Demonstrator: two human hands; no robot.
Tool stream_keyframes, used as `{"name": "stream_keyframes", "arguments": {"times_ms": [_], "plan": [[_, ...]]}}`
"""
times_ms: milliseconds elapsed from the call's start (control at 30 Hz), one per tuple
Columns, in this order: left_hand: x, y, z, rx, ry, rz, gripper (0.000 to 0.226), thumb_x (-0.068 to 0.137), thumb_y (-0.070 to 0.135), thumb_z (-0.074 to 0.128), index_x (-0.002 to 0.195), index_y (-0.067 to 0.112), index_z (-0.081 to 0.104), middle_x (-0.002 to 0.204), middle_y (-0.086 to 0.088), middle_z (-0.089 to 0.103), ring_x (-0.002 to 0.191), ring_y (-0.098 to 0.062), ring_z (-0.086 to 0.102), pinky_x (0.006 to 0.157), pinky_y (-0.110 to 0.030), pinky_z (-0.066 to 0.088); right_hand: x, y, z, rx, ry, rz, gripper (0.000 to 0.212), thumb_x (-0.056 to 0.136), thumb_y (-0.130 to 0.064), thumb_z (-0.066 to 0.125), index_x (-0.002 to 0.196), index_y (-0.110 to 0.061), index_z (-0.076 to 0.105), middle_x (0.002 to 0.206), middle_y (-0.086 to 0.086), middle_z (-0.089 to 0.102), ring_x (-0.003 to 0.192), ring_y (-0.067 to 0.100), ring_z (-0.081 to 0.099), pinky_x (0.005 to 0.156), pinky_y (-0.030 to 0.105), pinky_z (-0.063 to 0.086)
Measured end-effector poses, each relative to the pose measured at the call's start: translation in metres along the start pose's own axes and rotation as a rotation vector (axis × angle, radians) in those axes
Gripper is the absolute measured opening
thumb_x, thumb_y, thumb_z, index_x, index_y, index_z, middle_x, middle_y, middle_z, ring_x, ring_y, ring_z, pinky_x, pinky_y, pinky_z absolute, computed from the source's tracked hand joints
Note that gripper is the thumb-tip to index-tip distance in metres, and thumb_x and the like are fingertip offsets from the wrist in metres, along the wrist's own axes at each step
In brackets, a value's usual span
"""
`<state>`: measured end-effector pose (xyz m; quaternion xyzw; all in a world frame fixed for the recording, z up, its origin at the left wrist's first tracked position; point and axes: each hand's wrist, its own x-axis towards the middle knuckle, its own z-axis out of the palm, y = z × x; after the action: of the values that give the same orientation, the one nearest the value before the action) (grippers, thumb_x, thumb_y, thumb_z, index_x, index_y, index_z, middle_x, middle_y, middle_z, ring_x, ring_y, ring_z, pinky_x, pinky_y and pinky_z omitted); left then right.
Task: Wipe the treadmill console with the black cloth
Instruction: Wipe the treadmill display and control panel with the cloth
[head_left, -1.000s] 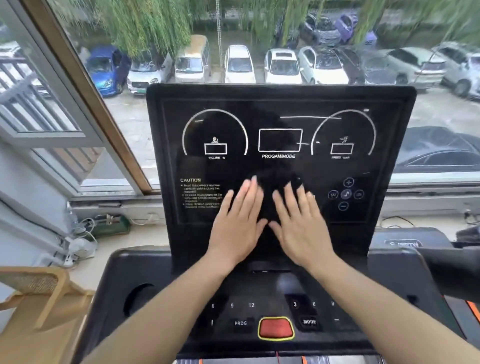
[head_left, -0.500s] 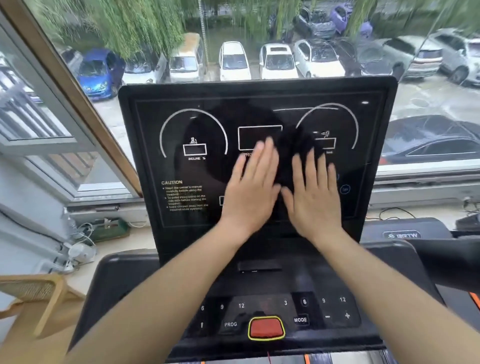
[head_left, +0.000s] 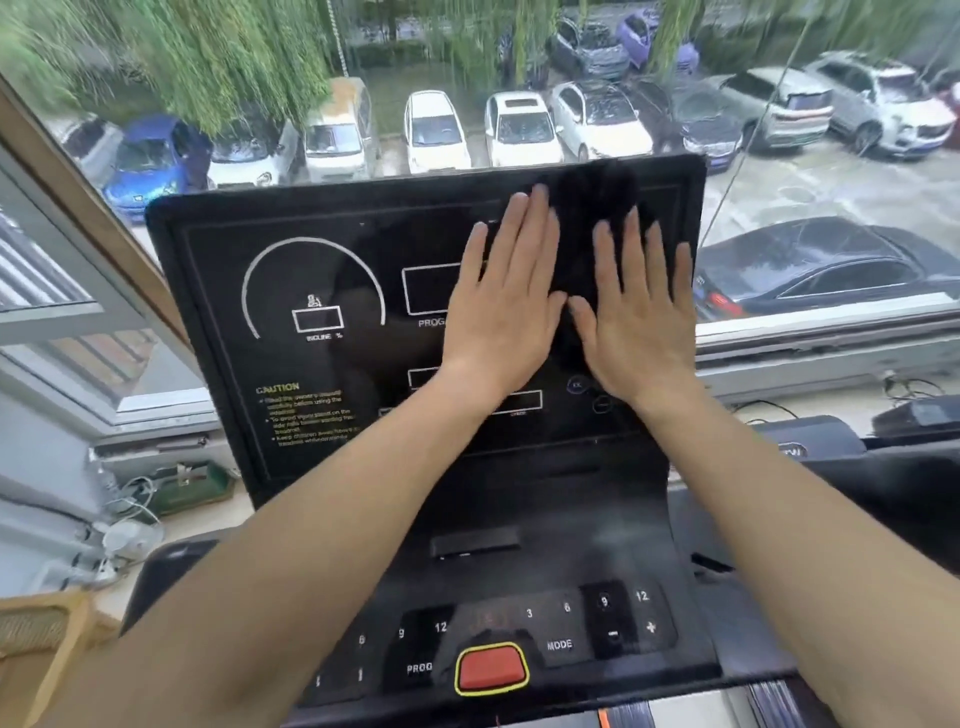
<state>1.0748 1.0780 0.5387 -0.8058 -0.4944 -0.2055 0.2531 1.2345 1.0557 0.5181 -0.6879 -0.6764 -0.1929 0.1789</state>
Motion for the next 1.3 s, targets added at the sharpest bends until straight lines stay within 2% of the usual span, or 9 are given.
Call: {"name": "stream_keyframes", "arguments": {"times_ms": [100, 233, 367, 500, 700, 833, 1067, 1200, 1300], "plan": [[-0.043, 0.039, 0.018, -0.022, -0.086, 0.132, 0.073, 0.106, 0.040, 0.032, 0.157, 0.003, -0.005, 0.168, -0.014, -0.006, 0.155, -0.026, -0.004, 0.123, -0.046, -0.004, -0.069, 0.009, 0.028, 0.037, -0.118, 0.115, 0.070, 0.105, -0.046, 0.026, 0.159, -0.008, 0.005, 0.165, 0.024, 0.013, 0.152, 0.041, 0.011, 0.124, 0.051, 0.002], [-0.127, 0.042, 0.032, -0.037, -0.249, 0.243, 0.074, 0.105, 0.039, 0.041, 0.158, 0.004, 0.003, 0.167, -0.012, -0.005, 0.155, -0.024, 0.004, 0.122, -0.044, -0.005, -0.140, -0.007, 0.045, 0.008, -0.294, -0.036, 0.070, 0.101, -0.047, 0.031, 0.154, -0.004, 0.019, 0.157, 0.027, 0.032, 0.144, 0.048, 0.030, 0.121, 0.054, 0.013], [-0.068, 0.016, 0.014, 0.055, -0.101, 0.085, 0.073, 0.104, 0.040, 0.038, 0.158, 0.002, 0.007, 0.168, -0.015, 0.007, 0.155, -0.028, 0.008, 0.123, -0.047, 0.000, -0.063, -0.009, 0.021, -0.001, -0.125, -0.117, 0.069, 0.101, -0.046, 0.033, 0.158, -0.009, 0.017, 0.162, 0.023, 0.027, 0.147, 0.045, 0.027, 0.121, 0.054, 0.008], [0.035, 0.018, -0.012, 0.024, 0.019, -0.032, 0.068, 0.106, 0.038, 0.027, 0.158, 0.001, 0.004, 0.168, -0.015, 0.002, 0.155, -0.027, 0.002, 0.123, -0.048, 0.000, 0.028, 0.017, -0.019, 0.040, -0.001, 0.049, 0.068, 0.105, -0.044, 0.024, 0.160, -0.012, 0.002, 0.168, 0.017, 0.004, 0.155, 0.035, 0.006, 0.124, 0.051, -0.001], [-0.035, 0.073, 0.025, -0.018, -0.058, 0.217, 0.070, 0.105, 0.036, 0.034, 0.159, 0.003, 0.003, 0.168, -0.013, 0.000, 0.155, -0.026, 0.002, 0.124, -0.045, 0.002, -0.082, 0.030, 0.028, 0.081, -0.163, 0.232, 0.069, 0.105, -0.042, 0.025, 0.159, -0.003, 0.006, 0.165, 0.027, 0.010, 0.154, 0.038, 0.008, 0.122, 0.056, 0.016], [-0.126, 0.071, 0.044, -0.045, -0.218, 0.294, 0.070, 0.105, 0.036, 0.042, 0.159, 0.005, 0.010, 0.167, -0.010, 0.014, 0.154, -0.023, 0.009, 0.123, -0.043, -0.002, -0.157, 0.007, 0.052, 0.056, -0.269, 0.072, 0.069, 0.101, -0.043, 0.034, 0.155, -0.001, 0.022, 0.161, 0.025, 0.025, 0.151, 0.044, 0.016, 0.121, 0.057, 0.021], [-0.078, 0.023, 0.023, 0.006, -0.119, 0.090, 0.067, 0.106, 0.036, 0.036, 0.158, 0.002, 0.010, 0.167, -0.013, 0.015, 0.155, -0.026, 0.008, 0.123, -0.046, 0.000, -0.062, 0.008, 0.034, -0.027, -0.087, -0.191, 0.071, 0.102, -0.050, 0.034, 0.158, -0.012, 0.014, 0.164, 0.017, 0.024, 0.151, 0.038, 0.016, 0.123, 0.048, 0.002], [-0.071, 0.062, 0.024, -0.066, -0.089, 0.133, 0.067, 0.105, 0.031, 0.035, 0.159, 0.004, 0.005, 0.168, -0.014, 0.003, 0.155, -0.026, 0.003, 0.124, -0.044, 0.001, -0.091, 0.021, 0.043, 0.027, -0.122, 0.067, 0.075, 0.102, -0.048, 0.030, 0.158, -0.007, 0.002, 0.165, 0.021, 0.014, 0.153, 0.039, 0.009, 0.123, 0.051, 0.009], [-0.094, 0.083, 0.033, -0.083, -0.146, 0.285, 0.064, 0.103, 0.022, 0.031, 0.159, 0.003, 0.007, 0.168, -0.013, 0.004, 0.155, -0.025, 0.004, 0.124, -0.042, 0.000, -0.135, 0.014, 0.053, 0.130, -0.086, 0.210, 0.069, 0.100, -0.032, 0.039, 0.156, 0.002, 0.018, 0.161, 0.030, 0.019, 0.150, 0.046, 0.015, 0.122, 0.055, 0.014]]}}
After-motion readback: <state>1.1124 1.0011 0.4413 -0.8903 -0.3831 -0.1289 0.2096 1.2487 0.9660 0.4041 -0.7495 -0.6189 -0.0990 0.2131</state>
